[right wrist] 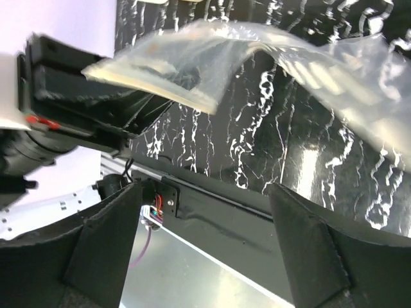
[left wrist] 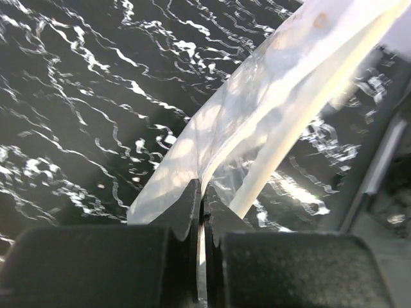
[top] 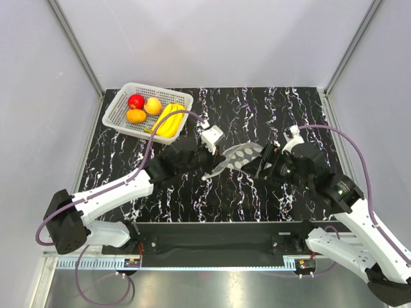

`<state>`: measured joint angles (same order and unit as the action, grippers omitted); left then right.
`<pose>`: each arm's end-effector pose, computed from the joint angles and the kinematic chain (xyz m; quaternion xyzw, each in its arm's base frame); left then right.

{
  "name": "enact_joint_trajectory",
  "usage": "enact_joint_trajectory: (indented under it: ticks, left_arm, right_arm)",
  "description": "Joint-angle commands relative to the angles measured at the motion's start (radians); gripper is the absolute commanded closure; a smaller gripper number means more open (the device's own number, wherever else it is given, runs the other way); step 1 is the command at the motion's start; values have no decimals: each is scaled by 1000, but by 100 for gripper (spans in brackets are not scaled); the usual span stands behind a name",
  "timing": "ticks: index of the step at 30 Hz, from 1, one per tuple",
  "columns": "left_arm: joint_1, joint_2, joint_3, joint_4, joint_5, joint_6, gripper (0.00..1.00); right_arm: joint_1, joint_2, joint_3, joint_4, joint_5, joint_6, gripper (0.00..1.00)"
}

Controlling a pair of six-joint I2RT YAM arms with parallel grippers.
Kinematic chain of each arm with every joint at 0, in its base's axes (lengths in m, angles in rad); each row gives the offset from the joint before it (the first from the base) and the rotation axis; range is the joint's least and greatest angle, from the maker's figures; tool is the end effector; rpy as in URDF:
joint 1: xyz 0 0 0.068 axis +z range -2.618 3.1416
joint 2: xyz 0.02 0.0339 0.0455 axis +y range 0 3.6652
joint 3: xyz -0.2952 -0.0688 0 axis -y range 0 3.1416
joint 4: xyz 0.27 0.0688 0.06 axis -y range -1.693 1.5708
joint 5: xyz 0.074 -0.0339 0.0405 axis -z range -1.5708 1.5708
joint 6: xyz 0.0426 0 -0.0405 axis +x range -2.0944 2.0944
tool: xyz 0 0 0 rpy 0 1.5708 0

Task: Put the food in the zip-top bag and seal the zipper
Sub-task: Open the zipper of the food storage bag.

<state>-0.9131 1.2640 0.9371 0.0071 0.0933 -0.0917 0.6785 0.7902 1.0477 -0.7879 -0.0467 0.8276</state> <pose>0.1902 -0.2528 0.3284 0.3483 0.7315 -0.3148 0.4944 0.1222 0.1011 0.3911 0.0530 0.8659 0.3546 0.3487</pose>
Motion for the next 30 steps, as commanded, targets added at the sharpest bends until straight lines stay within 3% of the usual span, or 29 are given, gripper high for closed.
enact_joint_trajectory:
  ticks: [1,6,13,18,25,30]
  left_arm:
    - [2,-23,100,-45,26,-167,100]
    - [2,-32,158,-128,-3,-226,98]
    - [2,-45,155,-145,14,-279,98]
    - [2,-43,147,-134,36,-305,98]
    - [5,-38,143,-114,43,-330,99]
    - [6,-35,135,-101,51,-339,100]
  right_arm:
    - [0,41,-40,163,-82,-100,14]
    - [0,81,-69,297,-169,-168,16]
    - [4,116,-80,412,-139,-246,16]
    - [6,141,-61,415,-107,-301,18]
    - [19,210,-29,371,-21,-328,36]
    - [44,228,-12,334,71,-331,36]
